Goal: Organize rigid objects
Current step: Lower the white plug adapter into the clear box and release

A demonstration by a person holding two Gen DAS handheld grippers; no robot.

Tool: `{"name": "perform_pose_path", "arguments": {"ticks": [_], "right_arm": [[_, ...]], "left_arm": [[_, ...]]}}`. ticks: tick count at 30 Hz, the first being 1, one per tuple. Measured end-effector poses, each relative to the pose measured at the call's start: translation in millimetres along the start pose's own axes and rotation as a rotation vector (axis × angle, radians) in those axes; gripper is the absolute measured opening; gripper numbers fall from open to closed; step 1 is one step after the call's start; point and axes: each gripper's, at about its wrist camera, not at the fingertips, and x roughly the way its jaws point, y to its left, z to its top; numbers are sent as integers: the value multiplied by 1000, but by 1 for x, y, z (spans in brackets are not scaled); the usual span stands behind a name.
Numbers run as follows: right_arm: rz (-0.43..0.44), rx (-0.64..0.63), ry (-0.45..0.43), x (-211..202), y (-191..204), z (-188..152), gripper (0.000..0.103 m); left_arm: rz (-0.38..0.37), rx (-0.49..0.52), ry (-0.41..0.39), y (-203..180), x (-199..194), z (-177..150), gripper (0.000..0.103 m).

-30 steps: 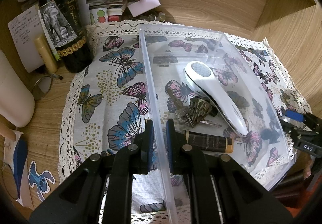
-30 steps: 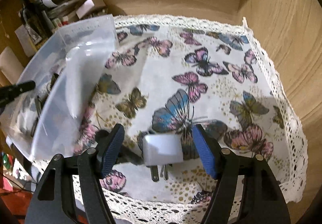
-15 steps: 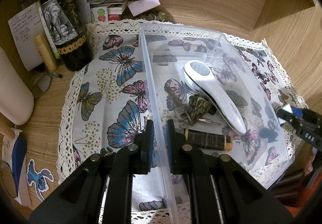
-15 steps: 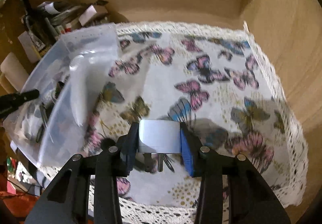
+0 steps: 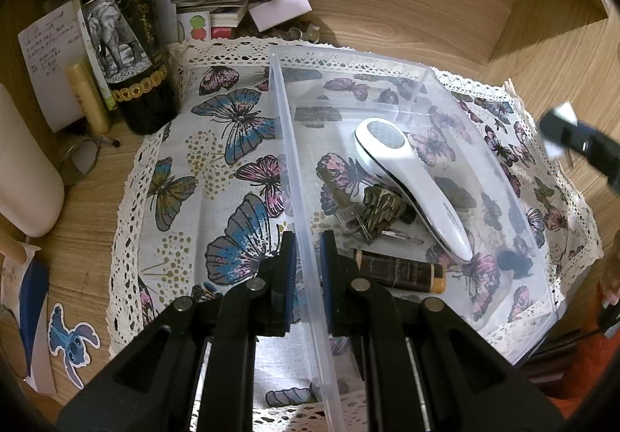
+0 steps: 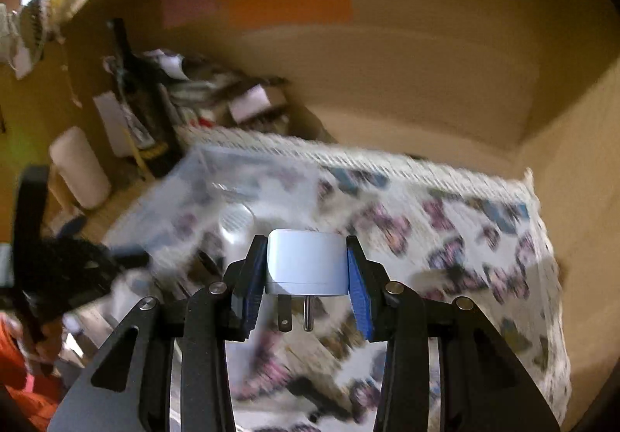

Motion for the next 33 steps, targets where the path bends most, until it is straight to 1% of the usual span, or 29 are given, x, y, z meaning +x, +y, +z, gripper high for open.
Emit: {"name": "perform_pose_path", "arguments": {"ticks": [3,6,13,19,22,27,29,33], "right_arm": [[30,-37,-24,3,14,12,36],[53,-77,-20,12,27,20,36],[66,-134,65,51,46,23,36],[63,-145,157,79,45,19,36],[66,-152,183,88,45,16,36],[66,-154,197,95,46,16,36],[60,-151,192,94,46,17,37],[75,-133,166,85,43,22,37]], "left_arm": [[-1,-2,0,0,0,0,11],[-2,-2,0,0,0,0,11],[-4,-2,-1,1,1,0,12],[-4,4,-2,1,1,-1,12],[-4,4,-3,0,1,-1,12],[-4,4,-2,1,1,-1,12],[-4,3,-2,1,1,-1,12],[-4,4,-4,1,1,-1,12]]}}
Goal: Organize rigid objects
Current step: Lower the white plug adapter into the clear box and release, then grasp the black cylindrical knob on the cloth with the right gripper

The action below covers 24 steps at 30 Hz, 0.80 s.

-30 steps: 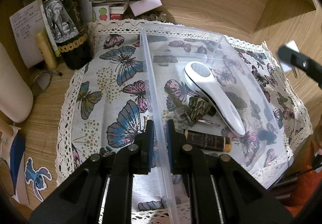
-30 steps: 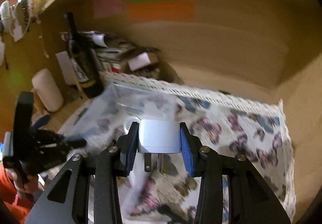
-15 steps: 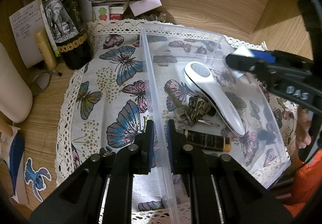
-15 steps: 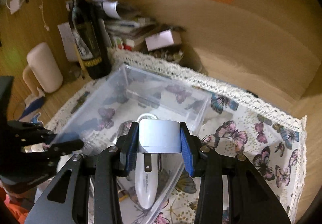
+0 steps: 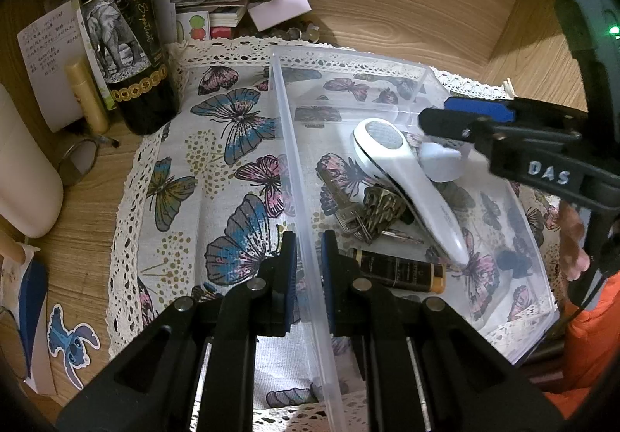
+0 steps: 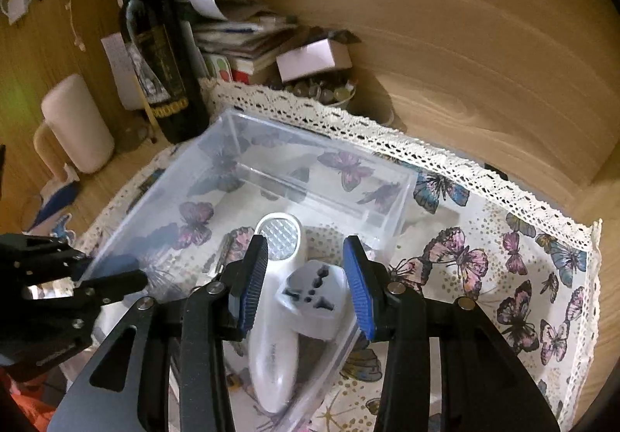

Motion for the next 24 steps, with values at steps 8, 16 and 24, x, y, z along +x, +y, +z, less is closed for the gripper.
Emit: {"name": "perform_pose_path", "arguments": {"ticks": [8,16,24], "right_arm": [[-20,19,-40,-26,-7,-8,38],[-74,65,-66,-58,-21,-31,38],[-122,176,-42,-76,-42,-73,38]], "left_arm": [[-3,-1,0,0,0,0,12],[-4,-2,-2,0,0,0,12],[-9,1,-6,1,0,0,12]]}}
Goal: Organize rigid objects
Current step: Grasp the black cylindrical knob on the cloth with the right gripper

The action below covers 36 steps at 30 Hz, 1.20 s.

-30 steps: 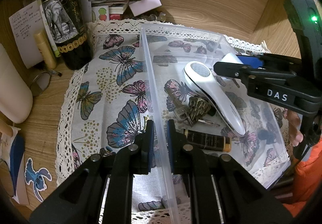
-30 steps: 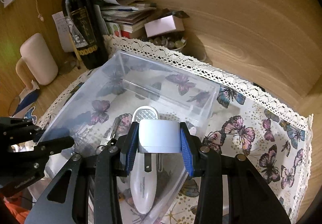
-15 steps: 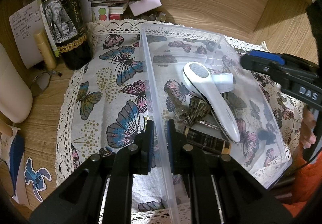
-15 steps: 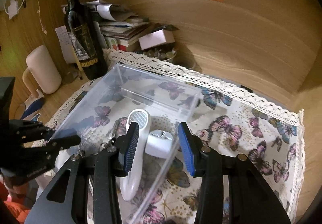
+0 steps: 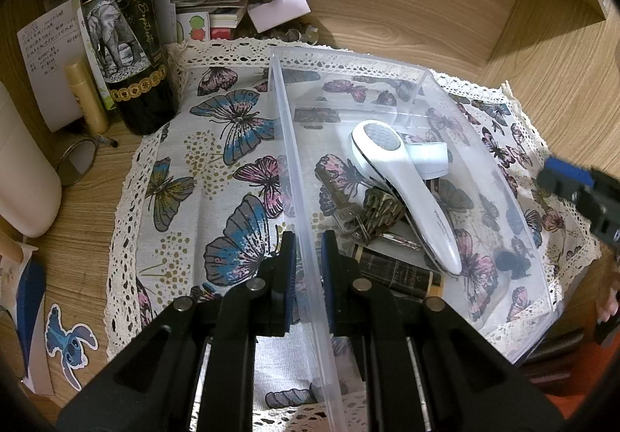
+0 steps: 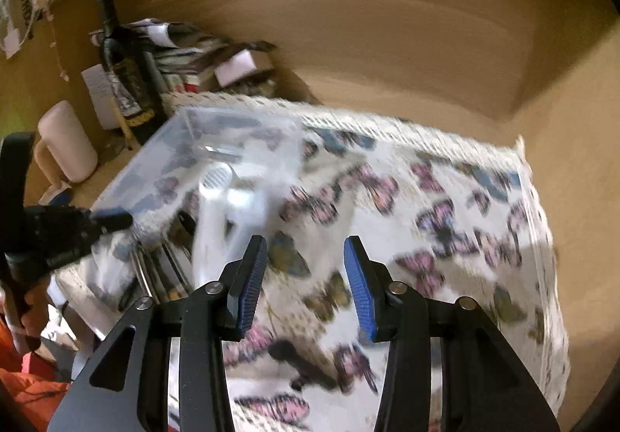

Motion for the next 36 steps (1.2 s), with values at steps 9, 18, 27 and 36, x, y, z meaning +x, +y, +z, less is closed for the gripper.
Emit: {"name": "perform_pose_path", "arguments": {"ticks": [9,18,27,36], "right_arm": [[11,64,143,18,-9,-46,39],[48,74,199,31,-6,-70,38],[37,82,175,26,-7,-73,23],[25,97,105,13,-10,-54,22]], "left_arm": [[1,4,0,-1,0,0,12],[1,4,0,0,0,0,12],[1,4,0,0,0,0,12],[1,4,0,0,0,0,12]]}}
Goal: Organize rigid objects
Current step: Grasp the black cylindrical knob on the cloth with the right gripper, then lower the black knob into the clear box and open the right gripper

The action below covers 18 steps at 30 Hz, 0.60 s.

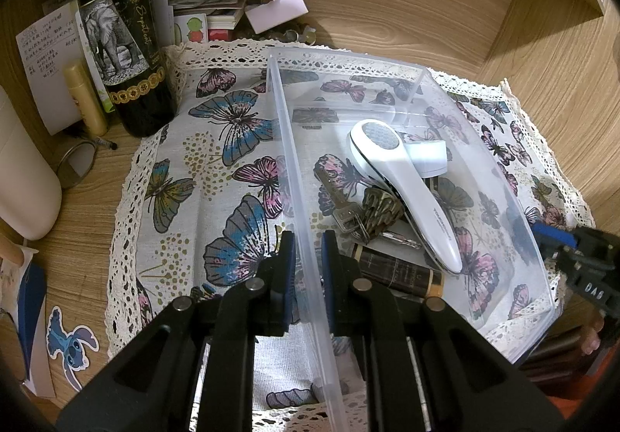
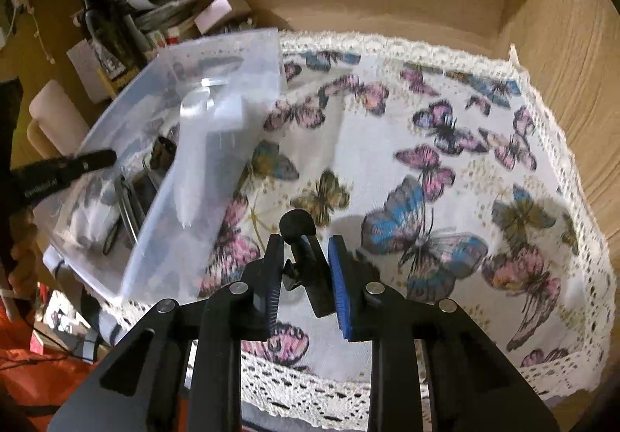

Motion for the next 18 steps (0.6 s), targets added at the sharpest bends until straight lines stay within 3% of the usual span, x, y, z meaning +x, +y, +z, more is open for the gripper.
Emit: {"name": "perform_pose_path", "arguments": {"ticks": [14,18], "right_arm": [[83,-73,-205,-23,31,58,22],[100,-109,-223,-22,45,72,22]], "left_arm": [[-1,1,2,-1,0,0,12],[-2,1,1,0,0,0,12]]}}
